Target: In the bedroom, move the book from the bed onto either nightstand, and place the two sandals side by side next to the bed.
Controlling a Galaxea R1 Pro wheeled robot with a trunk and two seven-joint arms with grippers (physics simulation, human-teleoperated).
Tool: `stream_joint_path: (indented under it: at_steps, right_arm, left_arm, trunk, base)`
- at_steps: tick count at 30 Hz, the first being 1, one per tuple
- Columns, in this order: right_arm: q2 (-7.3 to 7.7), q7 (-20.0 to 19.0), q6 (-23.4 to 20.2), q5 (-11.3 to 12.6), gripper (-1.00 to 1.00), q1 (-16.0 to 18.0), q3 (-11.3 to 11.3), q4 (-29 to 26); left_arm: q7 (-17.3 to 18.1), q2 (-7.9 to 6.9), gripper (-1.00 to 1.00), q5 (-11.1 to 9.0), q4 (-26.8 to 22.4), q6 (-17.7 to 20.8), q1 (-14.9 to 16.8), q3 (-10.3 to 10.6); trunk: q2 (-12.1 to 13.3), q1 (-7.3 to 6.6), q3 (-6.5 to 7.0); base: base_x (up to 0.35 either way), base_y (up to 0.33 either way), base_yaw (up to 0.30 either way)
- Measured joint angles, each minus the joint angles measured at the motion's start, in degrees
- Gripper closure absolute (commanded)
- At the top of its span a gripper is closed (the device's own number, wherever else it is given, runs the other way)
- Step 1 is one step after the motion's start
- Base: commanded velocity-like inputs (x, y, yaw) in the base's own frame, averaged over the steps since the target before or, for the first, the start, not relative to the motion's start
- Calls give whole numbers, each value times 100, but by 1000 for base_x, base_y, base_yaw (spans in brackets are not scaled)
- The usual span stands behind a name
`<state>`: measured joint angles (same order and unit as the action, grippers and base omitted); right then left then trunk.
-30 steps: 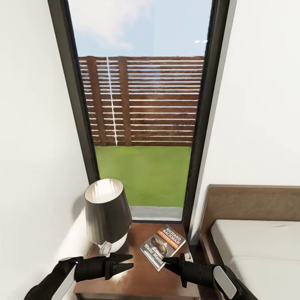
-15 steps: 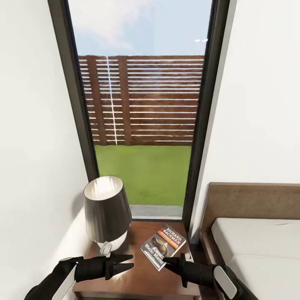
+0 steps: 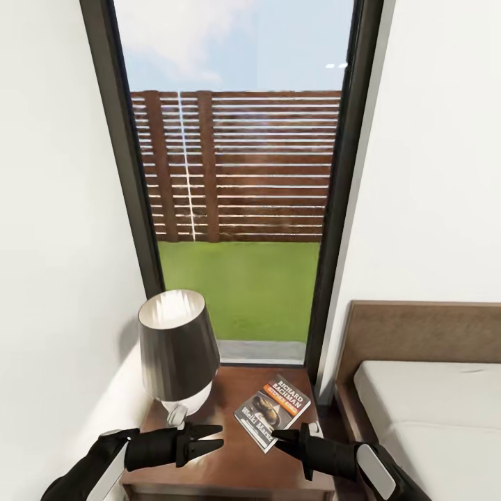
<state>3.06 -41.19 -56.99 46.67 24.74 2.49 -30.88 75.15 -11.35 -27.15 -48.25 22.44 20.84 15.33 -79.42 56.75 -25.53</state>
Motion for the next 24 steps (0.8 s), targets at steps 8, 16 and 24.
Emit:
stream_joint_path:
  at_steps: [8, 16, 24]
  right_arm:
    - [-1, 0, 0, -1, 100, 0, 0, 2]
    - [-4, 0, 0, 0, 100, 0, 0, 1]
    - [-4, 0, 1, -1, 100, 0, 2, 2]
  left_arm:
    - [-24, 5, -100, 0, 10, -1, 2, 5]
    - [-35, 9, -100, 0, 20, -1, 2, 2]
    - [-35, 9, -100, 0, 26, -1, 1, -4]
  trunk:
    - [-321, 176, -144]
    - [-642, 351, -287]
    - [-963, 527, -431]
  base:
    - [0, 0, 0]
    - [0, 0, 0]
    - [0, 0, 0]
